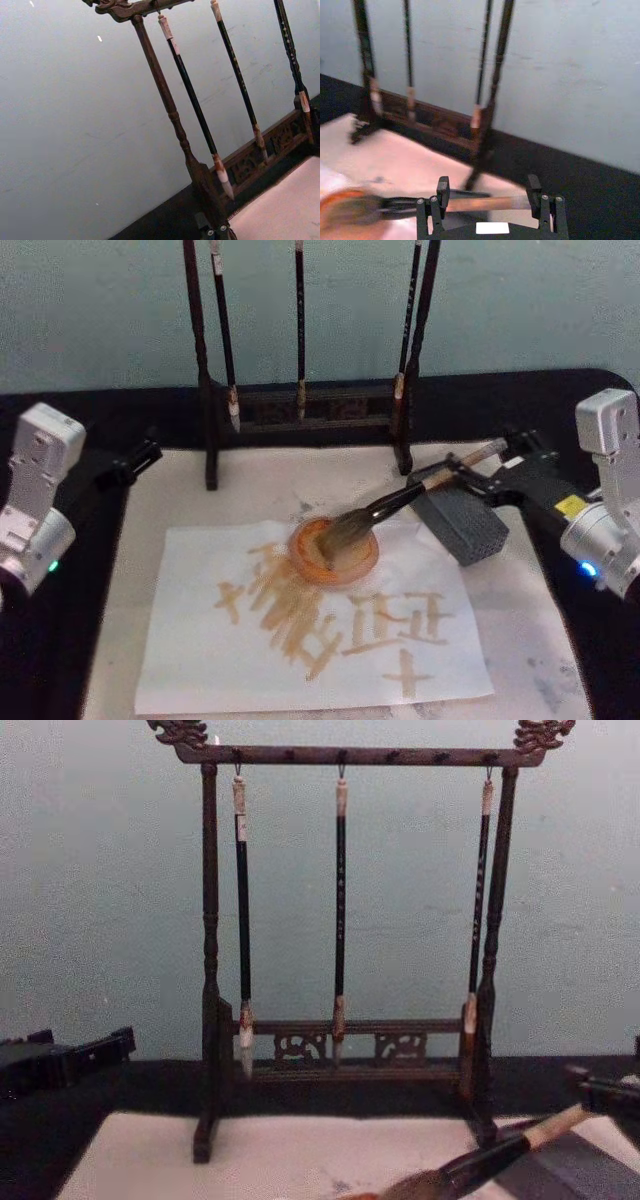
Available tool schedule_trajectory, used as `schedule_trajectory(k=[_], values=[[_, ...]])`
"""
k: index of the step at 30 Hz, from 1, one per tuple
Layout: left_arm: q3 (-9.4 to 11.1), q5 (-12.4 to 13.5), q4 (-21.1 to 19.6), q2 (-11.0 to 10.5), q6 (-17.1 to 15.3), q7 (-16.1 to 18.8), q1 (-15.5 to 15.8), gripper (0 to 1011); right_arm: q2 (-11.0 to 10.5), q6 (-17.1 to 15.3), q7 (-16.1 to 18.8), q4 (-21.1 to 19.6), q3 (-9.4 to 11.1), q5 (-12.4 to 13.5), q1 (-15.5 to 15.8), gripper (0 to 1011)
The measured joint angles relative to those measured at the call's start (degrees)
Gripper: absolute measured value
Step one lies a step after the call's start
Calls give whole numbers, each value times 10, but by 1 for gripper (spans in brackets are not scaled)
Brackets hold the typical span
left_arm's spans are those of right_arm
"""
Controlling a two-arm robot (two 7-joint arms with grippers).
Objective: Pick up the brush from the inkstone, write on the paper, then place the brush back to its original position.
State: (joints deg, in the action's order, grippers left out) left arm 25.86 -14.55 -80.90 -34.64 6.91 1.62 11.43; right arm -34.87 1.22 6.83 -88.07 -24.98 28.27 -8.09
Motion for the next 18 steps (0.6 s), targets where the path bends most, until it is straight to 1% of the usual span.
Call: schedule_trajectory(k=[1,2,3,4,5,7,11,14,18], values=[[0,0,0,0,0,0,0,1002,0,4,-6,5,-1,-10,-2,1001],[0,0,0,0,0,0,0,1000,0,12,-18,16,-2,-30,-7,1001],[0,0,0,0,0,0,0,1002,1,15,-23,20,-2,-37,-9,1001],[0,0,0,0,0,0,0,1002,1,24,-35,31,-4,-57,-14,1001],[0,0,0,0,0,0,0,1002,1,24,-35,31,-4,-57,-14,1001],[0,0,0,0,0,0,0,1002,2,39,-58,49,-6,-94,-23,1001],[0,0,0,0,0,0,0,1002,2,51,-76,65,-8,-123,-30,1001],[0,0,0,0,0,0,0,1002,2,55,-82,70,-9,-133,-32,1001],[0,0,0,0,0,0,0,1002,2,56,-84,71,-9,-135,-33,1001]])
